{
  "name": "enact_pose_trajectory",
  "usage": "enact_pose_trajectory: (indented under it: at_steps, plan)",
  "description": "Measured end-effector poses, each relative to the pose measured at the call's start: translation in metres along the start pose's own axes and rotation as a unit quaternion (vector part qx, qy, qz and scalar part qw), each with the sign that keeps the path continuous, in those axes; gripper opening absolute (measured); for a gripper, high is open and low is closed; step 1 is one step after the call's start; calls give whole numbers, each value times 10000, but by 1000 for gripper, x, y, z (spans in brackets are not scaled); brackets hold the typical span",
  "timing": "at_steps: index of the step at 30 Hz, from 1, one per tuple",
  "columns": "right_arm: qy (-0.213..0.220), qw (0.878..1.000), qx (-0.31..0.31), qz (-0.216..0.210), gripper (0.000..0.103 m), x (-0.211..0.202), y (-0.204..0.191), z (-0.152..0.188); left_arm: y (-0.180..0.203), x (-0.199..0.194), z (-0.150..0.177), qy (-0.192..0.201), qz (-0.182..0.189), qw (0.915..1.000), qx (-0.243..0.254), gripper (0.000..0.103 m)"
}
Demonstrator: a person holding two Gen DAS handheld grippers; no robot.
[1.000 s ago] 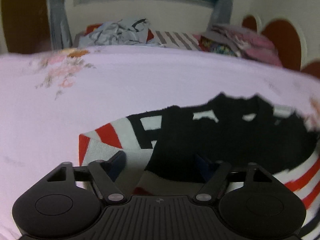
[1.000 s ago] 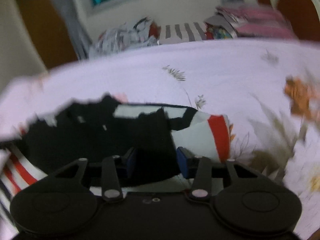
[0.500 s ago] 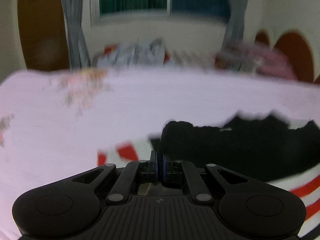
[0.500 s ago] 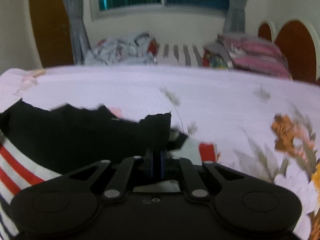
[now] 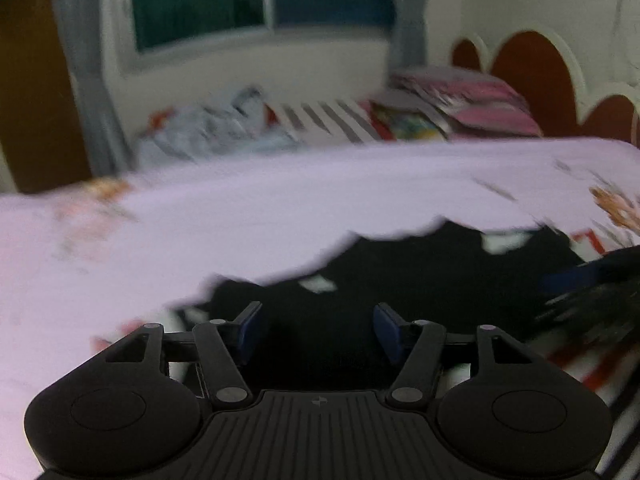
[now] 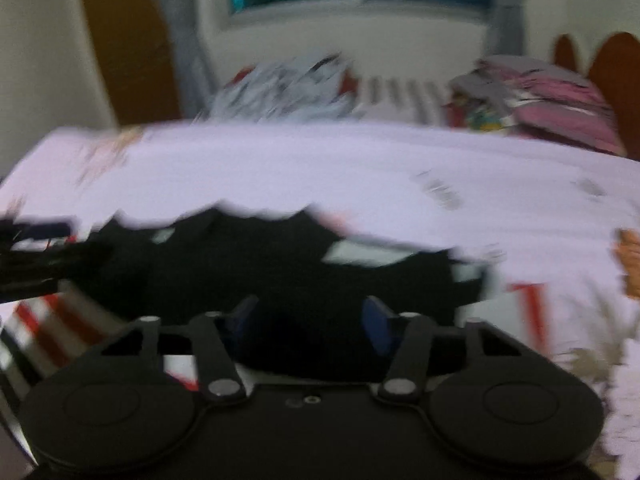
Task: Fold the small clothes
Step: 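Release the hem and smooth the folded sweater with both grippers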
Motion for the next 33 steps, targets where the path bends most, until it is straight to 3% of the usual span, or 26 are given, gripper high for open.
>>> enact_pose_trajectory:
  at_steps: [3,4,5,7,10,12,13,14,16,17,21,25,30,33]
  plan:
    - [16,9997,-214,85,48,2,-4,8,-4,11,20,-356,229,9991,-77,60]
    - [10,9997,-205,128,49,-1,4,11,-14,7,27,-291,176,9994,-91,61]
    - [19,9994,-170,295,45,-4,16,13,-28,2,35,-226,22,9997,-94,61]
    - [-103,9960,-12,887,35,-5,53,22,-48,-5,46,-150,172,9996,-149,60]
    - [-204,9970,201,718,31,-12,71,23,-44,-12,43,-274,-70,9994,206,61]
    - [-54,9945,85,1039,40,-21,61,15,-39,-22,30,-81,-239,9997,12,61]
    - [132,9946,86,1022,51,-30,53,13,-36,-28,25,70,-180,9997,-143,61]
    - [307,9959,131,835,56,-39,42,12,-31,-36,23,180,-92,9992,-348,61]
    - [266,9982,92,537,55,-43,19,17,-15,-41,27,182,116,9986,-481,61]
    - [212,9989,-58,409,50,-43,5,23,-5,-41,31,141,177,9988,-427,61]
    - [6,9991,-371,202,49,-35,-29,44,26,-29,54,-257,391,9986,-231,61]
    - [-52,9985,-493,243,51,-41,-32,55,32,-37,64,-244,213,9995,48,66]
    - [-167,9944,-178,1032,54,-62,21,63,-12,-62,83,-247,-394,9989,-28,71]
    - [-338,9899,265,1354,53,-70,68,77,-37,-74,95,-251,-437,9985,-219,74]
Point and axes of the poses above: each gripper's, at about its wrist camera, not at the fingertips, and x roughly the way its jaws point, y to its right, z to its underside, the point moved 6 cm from there along x, roughly the way its jaws point, and after that the axes turned 7 degrees about z, right-handed, at the moved point
